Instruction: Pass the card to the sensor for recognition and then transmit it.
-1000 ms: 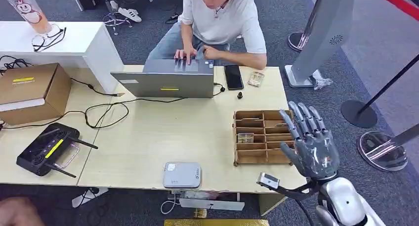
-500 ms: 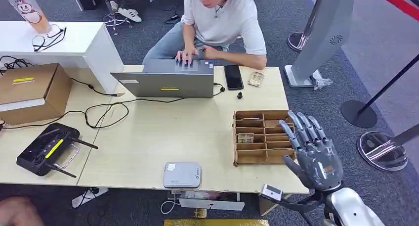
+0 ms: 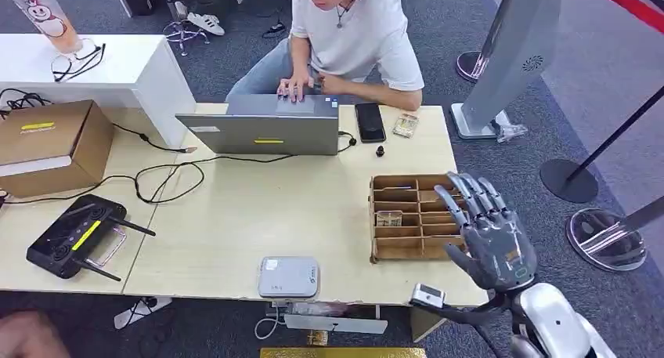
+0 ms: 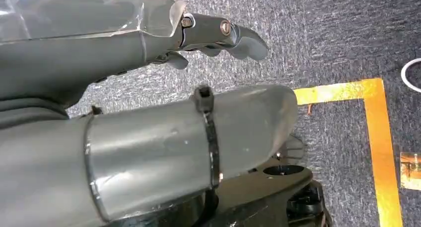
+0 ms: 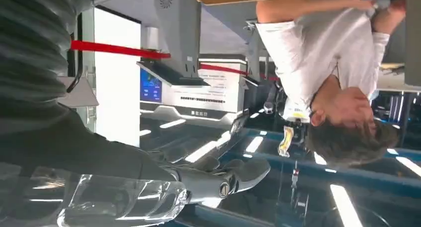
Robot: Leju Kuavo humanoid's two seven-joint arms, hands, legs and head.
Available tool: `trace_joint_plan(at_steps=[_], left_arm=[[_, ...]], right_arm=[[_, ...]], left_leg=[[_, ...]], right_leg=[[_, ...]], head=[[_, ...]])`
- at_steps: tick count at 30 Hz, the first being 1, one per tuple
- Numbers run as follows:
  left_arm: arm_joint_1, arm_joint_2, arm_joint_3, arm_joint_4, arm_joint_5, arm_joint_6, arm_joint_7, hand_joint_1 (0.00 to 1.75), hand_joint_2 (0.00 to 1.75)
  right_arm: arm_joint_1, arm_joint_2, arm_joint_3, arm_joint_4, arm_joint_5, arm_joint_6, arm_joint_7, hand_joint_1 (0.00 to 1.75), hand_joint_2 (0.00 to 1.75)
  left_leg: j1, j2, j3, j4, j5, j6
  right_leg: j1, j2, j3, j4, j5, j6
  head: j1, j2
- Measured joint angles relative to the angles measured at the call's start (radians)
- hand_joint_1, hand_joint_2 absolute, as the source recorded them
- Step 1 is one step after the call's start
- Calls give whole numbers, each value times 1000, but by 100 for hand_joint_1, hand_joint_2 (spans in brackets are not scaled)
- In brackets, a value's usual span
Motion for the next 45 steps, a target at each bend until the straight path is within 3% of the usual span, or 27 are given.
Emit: trace_joint_plan(at_steps=[23, 45], left_arm=[[0, 8, 0, 0, 1, -22, 0, 0, 0], [0, 9, 0, 0, 5, -20, 0, 0, 0]], right_arm=[[11, -66, 4, 34, -14, 189, 123, 0, 175], [-9, -88, 13, 60, -35, 265, 127, 0, 175]], left_leg=[[0, 0, 0, 0, 0, 0], [0, 0, -1, 0, 0, 0]], right_leg=[[0, 0, 0, 0, 0, 0], [0, 0, 0, 0, 0, 0]], head=[[0, 0], [0, 0]])
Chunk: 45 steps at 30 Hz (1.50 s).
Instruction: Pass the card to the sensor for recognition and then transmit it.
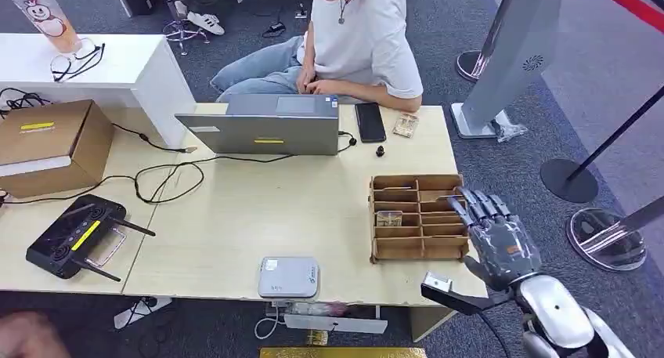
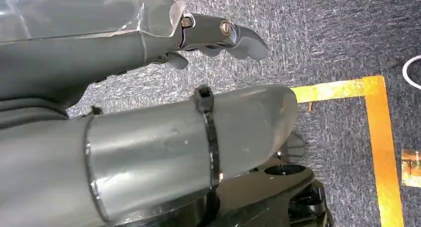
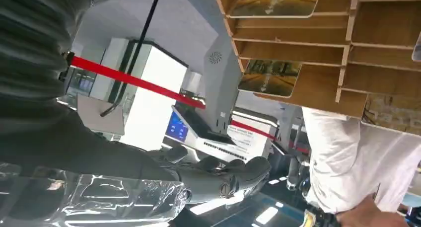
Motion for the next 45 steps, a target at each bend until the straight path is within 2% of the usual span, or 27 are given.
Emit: trace_joint_plan(at_steps=[11, 45], left_arm=[[0, -1, 0, 0, 0, 3, 1, 0, 0], [-1, -7, -3, 0, -15, 10, 11, 0, 0]], right_arm=[[-7, -16, 8, 16, -11, 19, 15, 0, 175], [-28, -16, 58, 90, -13, 35, 25, 0, 175]], left_leg=[[0, 0, 0, 0, 0, 0], [0, 0, 0, 0, 0, 0]], right_leg=[[0, 0, 0, 0, 0, 0], [0, 0, 0, 0, 0, 0]], head=[[0, 0], [0, 0]])
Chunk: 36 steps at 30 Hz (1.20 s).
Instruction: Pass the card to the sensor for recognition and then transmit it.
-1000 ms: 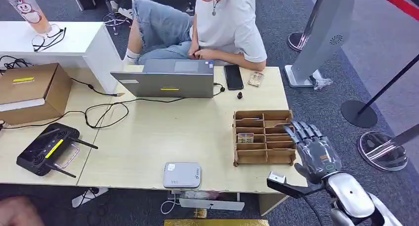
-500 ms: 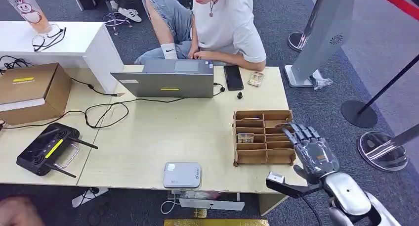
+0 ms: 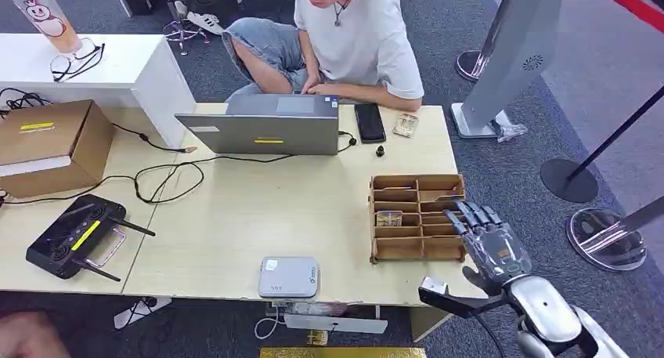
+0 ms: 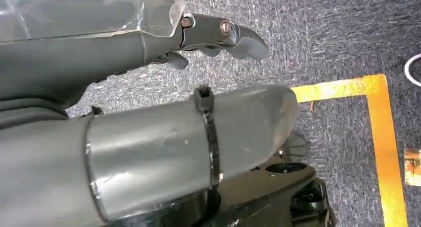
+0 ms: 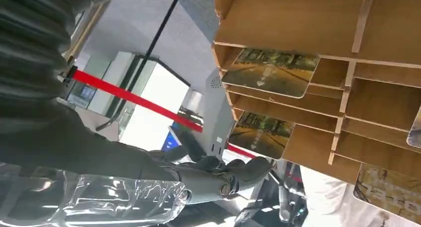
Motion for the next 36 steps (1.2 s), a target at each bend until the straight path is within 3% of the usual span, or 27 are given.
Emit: trace_joint_plan(at_steps=[14, 17, 18, 22, 26, 27, 32, 33, 34, 36], left_arm=[[0, -2, -4, 0, -2, 0, 0, 0, 0], [0, -2, -4, 0, -2, 0, 0, 0, 0], [0, -2, -4, 0, -2, 0, 0, 0, 0], [0, -2, -4, 0, -2, -1, 0, 0, 0], [0, -2, -5, 0, -2, -2, 0, 0, 0], [0, -2, -5, 0, -2, -2, 0, 0, 0], [-1, -2, -5, 0, -2, -4, 5, 0, 0], [-1, -2, -5, 0, -2, -5, 7, 0, 0], [-1, -2, -5, 0, -2, -5, 8, 0, 0], [-1, -2, -5, 0, -2, -8, 9, 0, 0]], right_arm=[[4, 2, 1, 0, 7, -1, 3, 0, 175], [3, 3, 1, 0, 15, -1, 3, 7, 175], [3, 3, 1, 0, 15, -1, 3, 17, 175], [-2, 3, 1, 3, 15, -1, 0, 16, 175], [-12, 8, 6, 12, 15, -1, -4, 23, 175], [-13, 8, 8, 13, 15, -1, -6, 35, 175], [-20, 10, 11, 18, 16, -1, -6, 37, 175], [-21, 11, 11, 19, 15, -1, -6, 40, 175], [-21, 12, 12, 19, 16, -1, -6, 84, 175], [-25, 14, 16, 22, 16, -1, -6, 99, 175]], left_leg=[[0, 0, 0, 0, 0, 0], [0, 0, 0, 0, 0, 0], [0, 0, 0, 0, 0, 0], [0, 0, 0, 0, 0, 0], [0, 0, -1, 0, 0, 0], [0, 0, 0, 0, 0, 0], [0, 0, 0, 0, 0, 0], [0, 0, 0, 0, 0, 0], [0, 0, 0, 0, 0, 0], [0, 0, -1, 0, 0, 0]], right_leg=[[0, 0, 0, 0, 0, 0], [0, 0, 0, 0, 0, 0], [0, 0, 0, 0, 0, 0], [0, 0, 0, 0, 0, 0], [0, 0, 0, 0, 0, 0], [0, 0, 0, 0, 0, 0], [0, 0, 0, 0, 0, 0], [0, 0, 0, 0, 0, 0], [0, 0, 0, 0, 0, 0], [0, 0, 0, 0, 0, 0]], head=[[0, 0], [0, 0], [0, 0], [0, 0], [0, 0], [0, 0], [0, 0], [0, 0], [0, 0], [0, 0]])
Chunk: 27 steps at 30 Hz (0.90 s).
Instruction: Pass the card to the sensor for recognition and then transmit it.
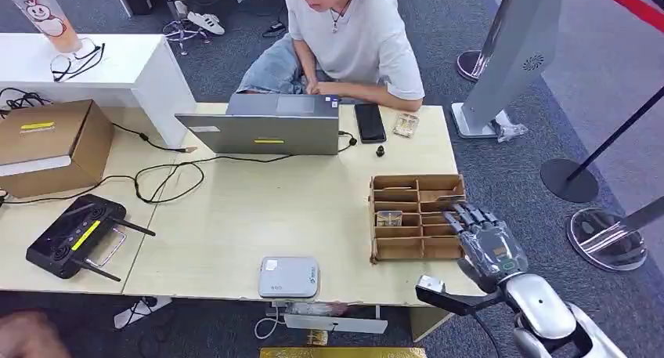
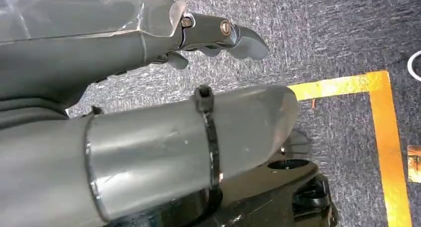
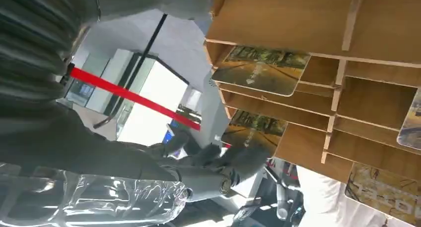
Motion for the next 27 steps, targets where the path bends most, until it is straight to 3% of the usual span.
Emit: trace_joint_plan(at_steps=[2, 17, 27], left_arm=[[0, 0, 0, 0, 0, -2, 0, 0, 0], [0, 0, 0, 0, 2, -5, 1, 0, 0], [0, 0, 0, 0, 2, -7, 2, 0, 0]], right_arm=[[-5, 3, 2, 5, 0, 0, 0, 105, 175], [-42, 19, 9, 48, 0, 0, -6, 91, 175], [-48, 21, 11, 63, 0, 0, -11, 91, 175]], left_leg=[[0, 0, 0, 0, 0, 0], [0, 0, 0, 0, 0, 0], [0, 0, 0, 0, 0, 0]], right_leg=[[0, 0, 0, 0, 0, 0], [0, 0, 0, 0, 0, 0], [0, 0, 0, 0, 0, 0]], head=[[0, 0], [0, 0], [0, 0]])
